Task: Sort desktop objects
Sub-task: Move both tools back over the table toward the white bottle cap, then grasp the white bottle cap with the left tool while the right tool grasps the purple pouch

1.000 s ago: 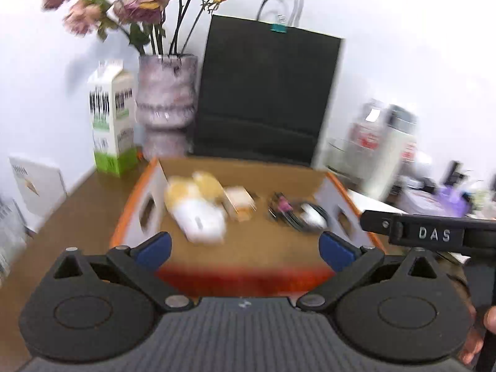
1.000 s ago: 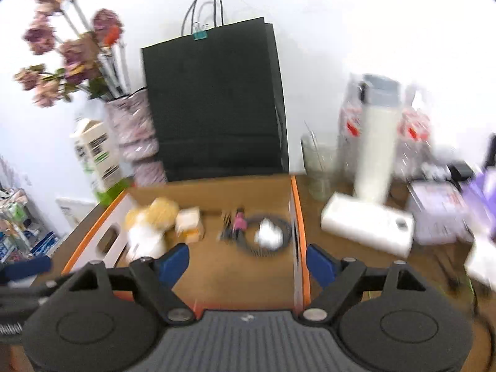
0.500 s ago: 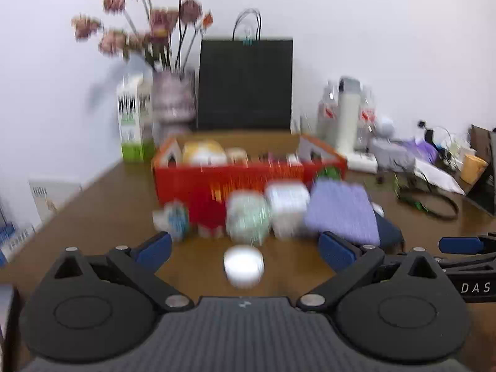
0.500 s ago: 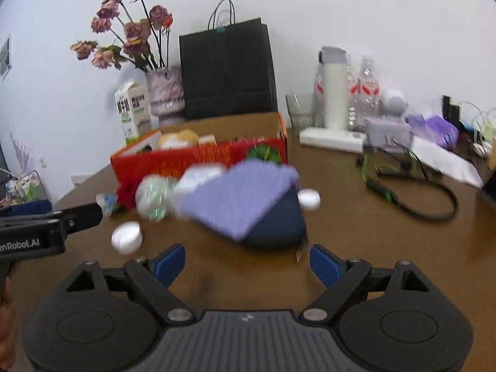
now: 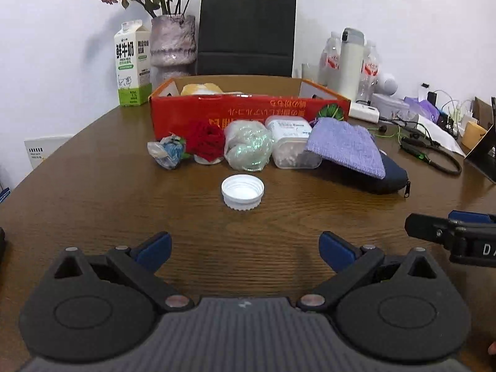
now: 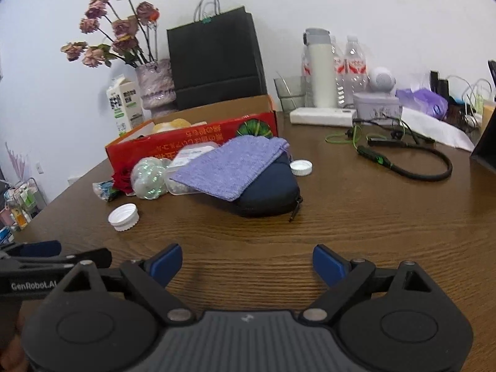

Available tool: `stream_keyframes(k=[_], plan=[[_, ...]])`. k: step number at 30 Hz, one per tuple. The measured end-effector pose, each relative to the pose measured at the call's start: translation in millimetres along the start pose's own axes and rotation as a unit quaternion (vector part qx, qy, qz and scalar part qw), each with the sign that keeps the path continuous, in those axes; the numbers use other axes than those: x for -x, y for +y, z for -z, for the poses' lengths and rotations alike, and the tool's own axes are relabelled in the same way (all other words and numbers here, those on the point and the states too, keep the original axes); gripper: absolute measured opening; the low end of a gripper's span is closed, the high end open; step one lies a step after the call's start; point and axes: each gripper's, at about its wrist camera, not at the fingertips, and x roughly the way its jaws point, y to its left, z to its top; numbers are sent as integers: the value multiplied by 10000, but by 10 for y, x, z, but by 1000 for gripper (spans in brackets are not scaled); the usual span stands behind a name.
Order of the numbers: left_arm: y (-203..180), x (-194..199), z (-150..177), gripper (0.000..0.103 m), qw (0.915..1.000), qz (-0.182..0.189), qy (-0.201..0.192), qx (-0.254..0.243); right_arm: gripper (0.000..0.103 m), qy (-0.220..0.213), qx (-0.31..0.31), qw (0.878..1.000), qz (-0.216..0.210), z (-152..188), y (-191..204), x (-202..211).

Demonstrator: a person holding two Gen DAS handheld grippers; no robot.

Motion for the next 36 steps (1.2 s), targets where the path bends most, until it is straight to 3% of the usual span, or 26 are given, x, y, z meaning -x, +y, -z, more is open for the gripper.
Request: stream_keyframes(k=[5, 13, 15, 18, 21, 23, 25, 26, 27, 29, 32, 34, 36], plan=[[-11, -42, -3, 103, 9999, -36, 120, 6, 91, 81, -229, 9988, 418, -10, -24, -67], [67, -171, -75, 103, 9983, -60, 449, 360, 90, 352, -164, 9984, 421, -38, -16, -137], [99, -240, -168, 103, 9981, -5, 464, 404, 90, 321, -162, 9990, 280, -114, 8, -127], [84, -343, -323, 101, 9998, -73, 166, 108, 90, 43, -116, 9999, -59, -347, 40, -149], [103, -475, -446, 89, 9999, -17, 136, 36, 88, -156, -100, 9997, -180, -632, 16, -369], [126, -541, -479, 82, 9996, 194, 138, 147, 77, -41, -253, 9996, -152, -812, -47, -618], [108, -622, -487, 64, 9991, 198, 336, 180, 70, 108, -343, 9993, -127, -927, -92, -863], [100, -642, -477, 48, 9989, 218, 376, 183, 68, 203, -319, 9993, -53, -965, -92, -974], [99, -661, -461, 42, 9986, 270, 408, 204, 61, 289, -276, 9992, 27, -988, -84, -1082], [96, -672, -418, 41, 9984, 353, 361, 246, 57, 333, -101, 9990, 266, -1005, -32, -1225], [61, -639, -371, 41, 9991, 326, 227, 155, 40, 156, 337, 9978, 549, -973, 71, -1318], [65, -626, -371, 41, 9990, 370, 196, 163, 7, 27, 542, 9963, 661, -956, 131, -1315], [96, -609, -374, 41, 9989, 371, 144, 241, 7, -75, 623, 9953, 738, -955, 171, -1279]])
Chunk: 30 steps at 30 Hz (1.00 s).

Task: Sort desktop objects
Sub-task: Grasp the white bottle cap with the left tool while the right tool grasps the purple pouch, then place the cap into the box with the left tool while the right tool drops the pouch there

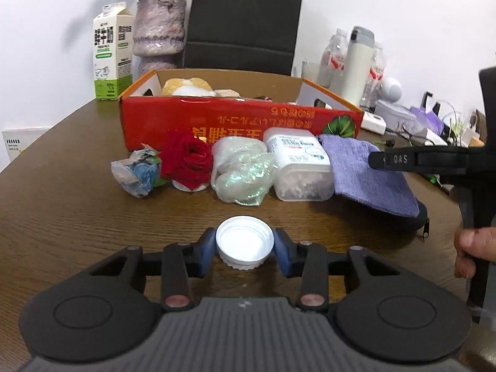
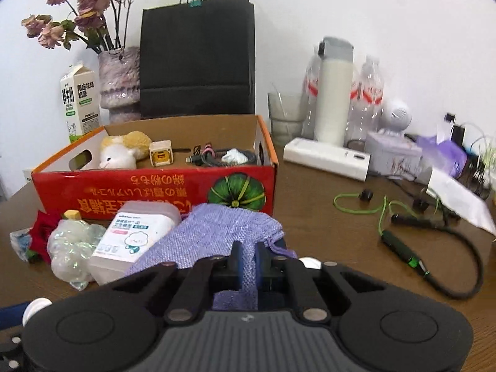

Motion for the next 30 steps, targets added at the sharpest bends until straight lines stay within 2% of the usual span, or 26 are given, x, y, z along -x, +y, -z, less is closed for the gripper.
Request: stream_keyframes(k=[4, 9, 11, 16, 22, 26, 30], plan=[[93, 75, 1, 40, 9996, 107, -184, 202, 6, -408, 48, 9991, 30, -45, 16, 251], [75, 236, 25, 40, 9992, 85, -329, 193, 6, -822, 99, 9964, -172, -85, -12, 750], [38, 327, 34, 40, 9990, 131, -387, 159, 6, -903, 38, 9953, -354, -50, -42, 934], [-59, 544, 8, 40, 9980, 225, -598, 27, 6, -990, 39, 9943, -389, 45, -28, 1234], [-90, 721, -34, 40, 9966, 212, -789, -92, 6, -1065, 6, 9933, -447, 99, -10, 1409], [-31, 691, -235, 40, 9964, 314, -782, -62, 6, -1116, -53, 9915, -674, -24, -26, 1415], [29, 536, -657, 40, 9957, 113, -906, -138, 6, -1185, -122, 9886, -924, -337, -63, 1271]])
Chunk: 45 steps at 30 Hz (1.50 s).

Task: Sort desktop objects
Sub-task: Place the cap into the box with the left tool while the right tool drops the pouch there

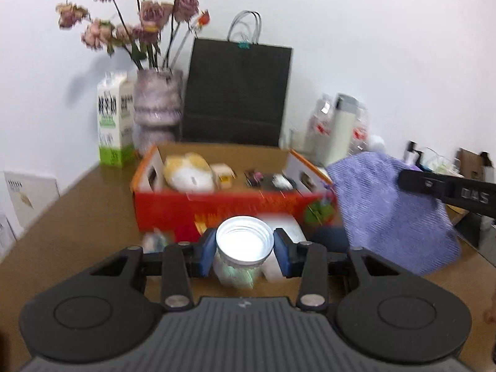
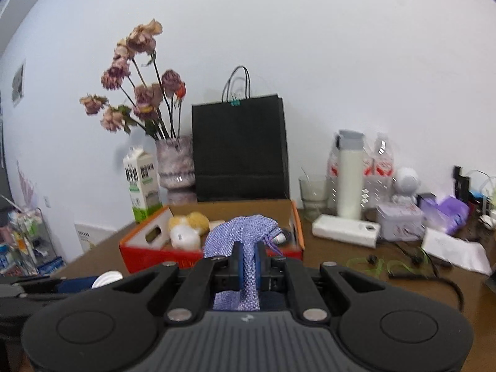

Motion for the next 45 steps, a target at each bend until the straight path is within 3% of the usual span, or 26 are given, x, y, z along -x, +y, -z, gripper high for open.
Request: stream_keyframes(k=[5, 13, 17, 20, 23, 28, 35, 37, 41, 43, 44, 45], plan=[[68, -409, -587, 40, 9998, -164, -127, -31, 6, -55, 3, 9997, -237, -461, -44, -510], [105, -1378, -1271, 41, 9987, -129, 491, 10, 6, 617, -204, 9973, -340, -912, -154, -1815], [85, -2019, -1284, 41, 9942, -376, 1004, -14, 6, 1206, -435, 9917, -100, -824, -236, -2516], [104, -2489, -1107, 41, 9868, -778, 1423, 41, 6, 1707, -533, 9836, 238, -564, -289, -2964], [123, -2816, -895, 41, 9774, -701, 1983, 218, 6, 2215, -315, 9731, 557, -268, -248, -3270], [-4, -2896, -797, 44, 9770, -952, 1904, -150, 10, 2480, -183, 9665, 630, -85, -237, -3384], [31, -2732, -843, 72, 9791, -792, 1867, 144, 25, 2456, -126, 9681, 471, -258, -294, -3178], [30, -2640, -877, 73, 9793, -812, 1841, 209, 34, 2397, -99, 9698, 436, -341, -279, -3084], [33, -2354, -963, 79, 9810, -781, 1748, 308, 39, 2282, -161, 9726, 412, -434, -258, -2821], [14, -2136, -965, 85, 9831, -803, 1631, 218, 53, 2223, -211, 9738, 435, -456, -247, -2653], [26, -2004, -945, 94, 9849, -793, 1527, 200, 59, 2165, -185, 9748, 496, -451, -235, -2538], [55, -1844, -908, 103, 9867, -821, 1378, 251, 73, 2080, -152, 9765, 554, -429, -229, -2418]])
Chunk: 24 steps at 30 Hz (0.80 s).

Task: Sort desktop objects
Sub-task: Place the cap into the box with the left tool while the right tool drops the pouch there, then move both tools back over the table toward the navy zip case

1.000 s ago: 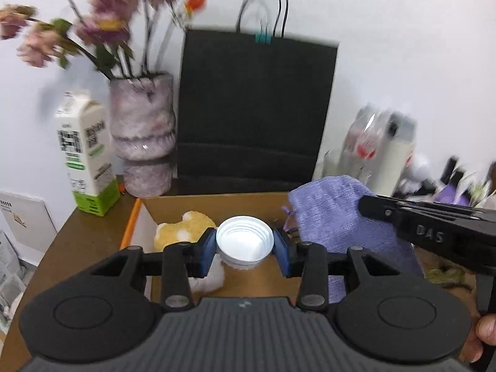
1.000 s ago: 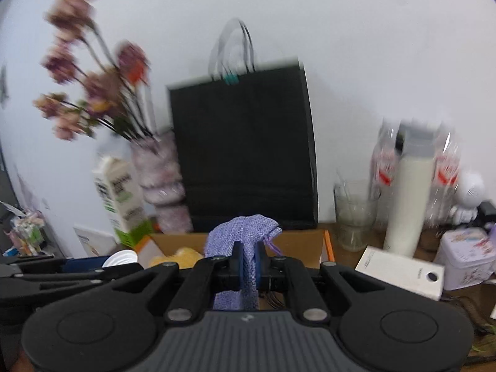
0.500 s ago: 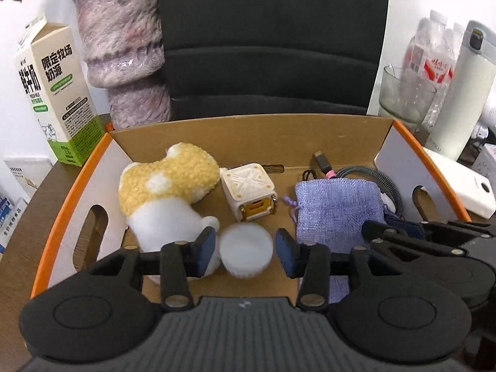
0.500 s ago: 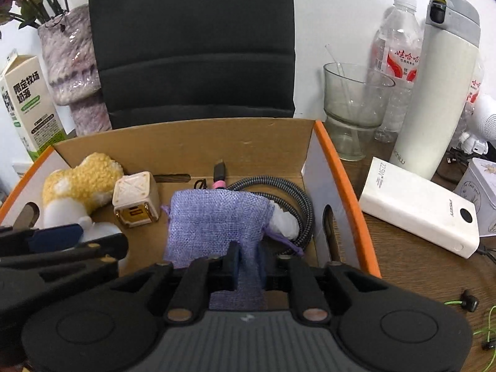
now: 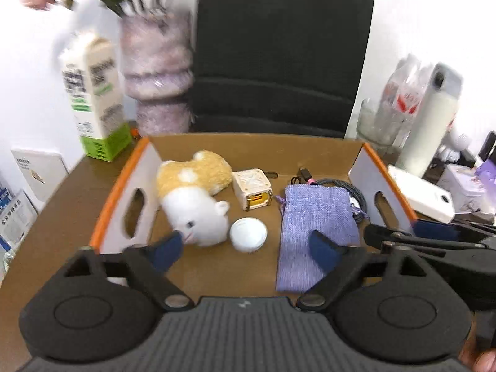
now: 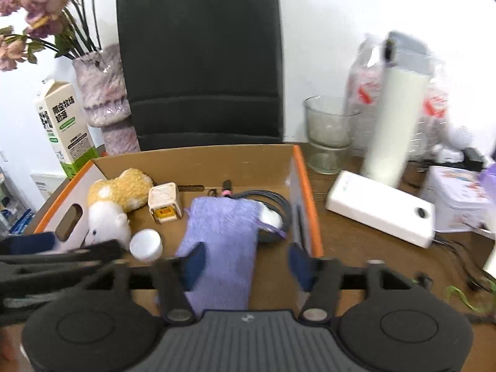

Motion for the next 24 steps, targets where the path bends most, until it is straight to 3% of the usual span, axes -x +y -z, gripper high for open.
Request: stream_keyframes(k=[1, 6, 10, 14, 19, 24], plan=[[56, 139, 94, 103, 9999, 7, -152, 64, 82, -126, 12, 9999, -8, 85, -13, 109], [155, 755, 663, 103, 9981, -134, -599, 16, 83, -612, 21, 9981, -101, 657, -79, 742], [168, 1171, 1123, 103, 9966, 28, -812, -101, 86, -1035, 34, 9945, -132, 1128, -52, 1253], [125, 1509, 1631, 103, 9921, -271, -1189, -282, 91, -1356, -45, 9907, -79, 1654, -30, 1724], [56, 1848, 2294, 103, 9890, -100, -1416, -417, 91, -1441, 71, 9895, 5, 2316, 44, 2180], [57, 2054, 2737, 103, 9899, 97, -1413, -109, 93, -1508, -55, 9885, 23, 2969, 133, 2475]])
